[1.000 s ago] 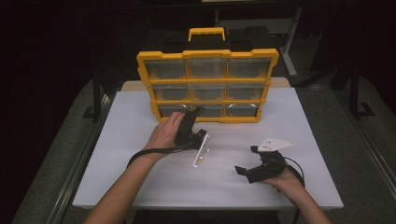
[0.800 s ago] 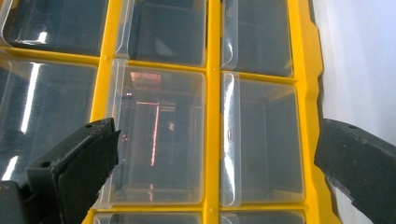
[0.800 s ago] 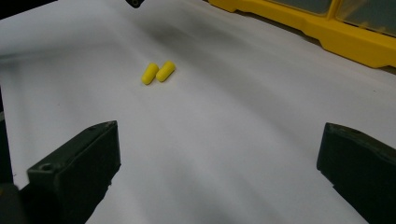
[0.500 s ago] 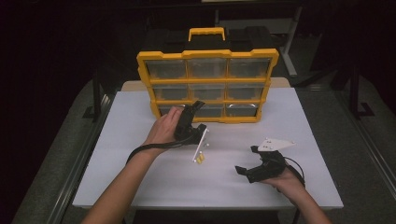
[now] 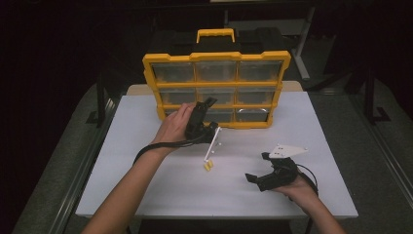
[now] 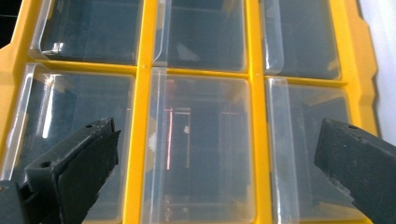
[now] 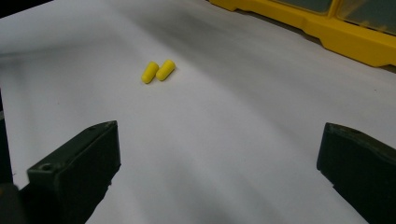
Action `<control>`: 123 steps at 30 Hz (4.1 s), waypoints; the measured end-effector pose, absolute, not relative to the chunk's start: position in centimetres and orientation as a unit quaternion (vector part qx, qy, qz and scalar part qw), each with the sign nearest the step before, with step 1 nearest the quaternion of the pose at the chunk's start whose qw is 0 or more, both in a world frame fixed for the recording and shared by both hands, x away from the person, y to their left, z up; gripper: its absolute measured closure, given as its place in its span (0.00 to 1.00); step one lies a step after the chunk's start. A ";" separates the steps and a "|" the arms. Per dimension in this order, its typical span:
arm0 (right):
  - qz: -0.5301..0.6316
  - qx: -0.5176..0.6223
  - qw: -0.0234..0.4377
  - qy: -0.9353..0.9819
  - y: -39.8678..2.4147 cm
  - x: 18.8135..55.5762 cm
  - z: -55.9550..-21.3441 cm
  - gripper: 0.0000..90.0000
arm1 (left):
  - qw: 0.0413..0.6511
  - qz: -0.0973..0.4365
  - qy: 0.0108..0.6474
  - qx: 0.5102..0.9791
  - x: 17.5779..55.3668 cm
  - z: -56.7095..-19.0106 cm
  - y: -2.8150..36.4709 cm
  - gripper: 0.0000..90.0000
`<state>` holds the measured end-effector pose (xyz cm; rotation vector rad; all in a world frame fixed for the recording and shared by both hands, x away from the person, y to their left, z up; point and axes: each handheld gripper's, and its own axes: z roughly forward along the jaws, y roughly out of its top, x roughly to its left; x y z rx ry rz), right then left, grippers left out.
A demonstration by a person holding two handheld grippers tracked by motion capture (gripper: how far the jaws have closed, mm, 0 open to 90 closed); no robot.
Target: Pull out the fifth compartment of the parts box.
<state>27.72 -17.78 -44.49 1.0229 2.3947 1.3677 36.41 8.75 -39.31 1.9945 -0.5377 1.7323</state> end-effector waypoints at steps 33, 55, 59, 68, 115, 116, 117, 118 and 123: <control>0.463 0.347 0.102 0.809 -17.8 27.7 -44.5 0.00 | 0.204 0.646 -0.182 0.713 39.4 -37.5 8.9 0.00; 0.463 0.348 0.101 0.809 -17.8 27.6 -44.5 0.00 | 0.176 0.646 -0.172 0.723 40.4 -36.9 8.4 0.34; 0.464 0.348 0.101 0.808 -17.9 27.7 -44.5 0.00 | 0.175 0.646 -0.172 0.723 40.4 -36.8 8.1 0.43; 0.465 0.348 0.101 0.808 -17.9 27.6 -44.4 0.00 | 0.183 0.651 -0.158 0.720 40.1 -36.2 8.0 0.65; 0.466 0.348 0.102 0.807 -17.9 27.7 -44.5 0.00 | 0.168 0.647 -0.169 0.724 38.7 -36.1 8.0 0.88; 0.466 0.348 0.102 0.807 -17.9 27.7 -44.5 0.00 | 0.166 0.648 -0.170 0.723 38.7 -36.1 8.0 0.88; 0.466 0.348 0.102 0.807 -17.9 27.7 -44.5 0.00 | 0.168 0.648 -0.170 0.723 38.6 -36.2 8.0 0.88; 0.466 0.348 0.102 0.807 -17.9 27.7 -44.5 0.00 | 0.166 0.648 -0.171 0.723 38.5 -36.1 8.0 0.88; 0.466 0.348 0.102 0.807 -17.9 27.7 -44.5 0.00 | 0.161 0.650 -0.173 0.722 38.2 -36.1 7.9 0.88</control>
